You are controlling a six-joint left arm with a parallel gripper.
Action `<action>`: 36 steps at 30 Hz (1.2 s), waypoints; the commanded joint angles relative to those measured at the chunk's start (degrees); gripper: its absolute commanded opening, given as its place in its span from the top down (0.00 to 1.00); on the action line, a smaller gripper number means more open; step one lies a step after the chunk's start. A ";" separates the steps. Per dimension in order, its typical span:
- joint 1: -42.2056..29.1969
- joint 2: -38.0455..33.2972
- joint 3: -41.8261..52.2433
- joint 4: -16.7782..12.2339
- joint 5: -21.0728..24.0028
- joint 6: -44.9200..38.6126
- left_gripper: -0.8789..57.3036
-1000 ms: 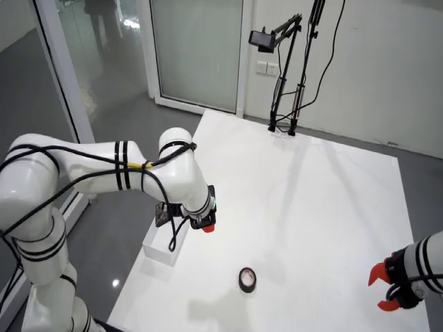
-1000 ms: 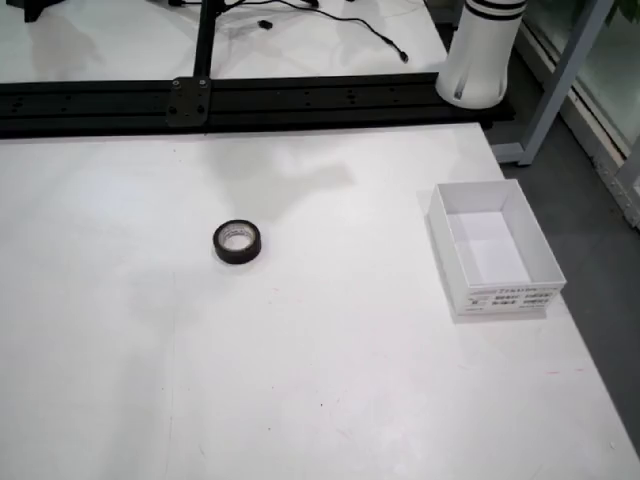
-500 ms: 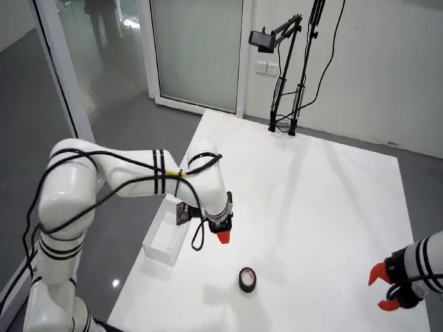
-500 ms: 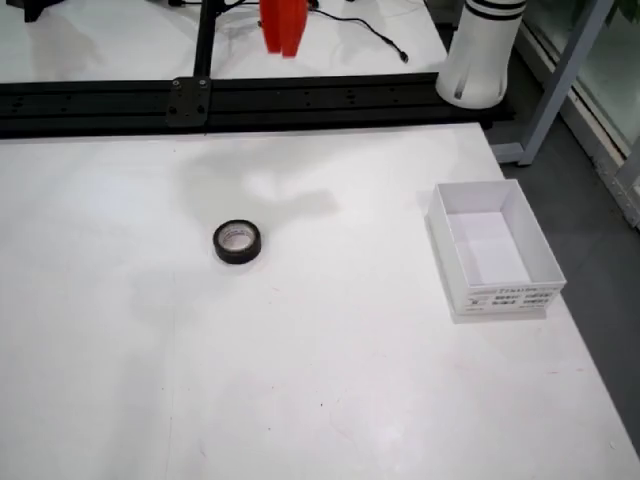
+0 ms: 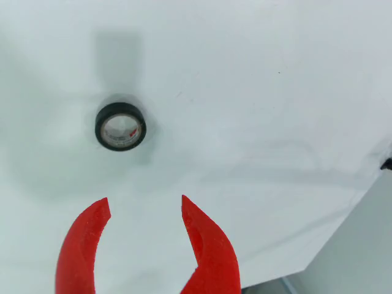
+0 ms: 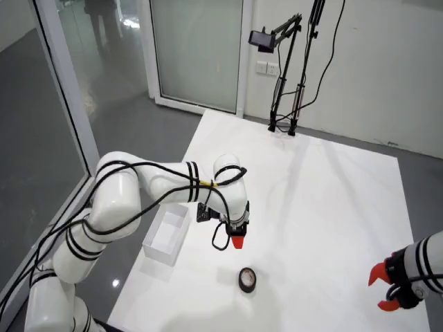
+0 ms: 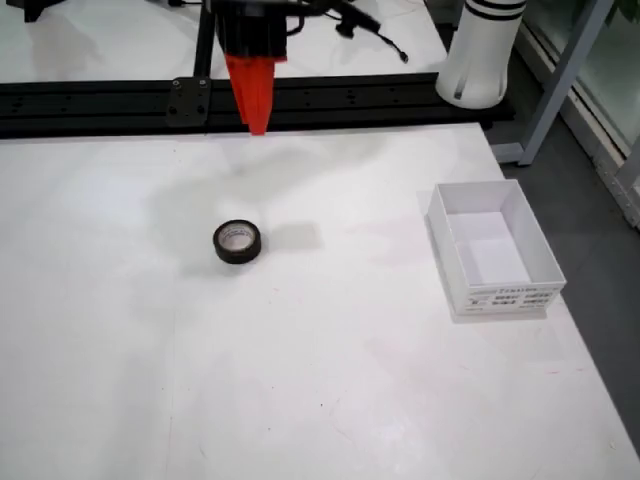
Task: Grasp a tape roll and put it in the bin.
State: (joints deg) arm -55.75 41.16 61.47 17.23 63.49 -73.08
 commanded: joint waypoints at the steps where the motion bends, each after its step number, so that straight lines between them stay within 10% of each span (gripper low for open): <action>1: 2.23 8.05 -3.29 -1.50 -1.44 -2.59 0.55; 36: 1.44 25.28 -13.66 -3.69 -3.38 -11.21 0.55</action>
State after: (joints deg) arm -54.50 59.58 52.92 13.80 60.83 -82.68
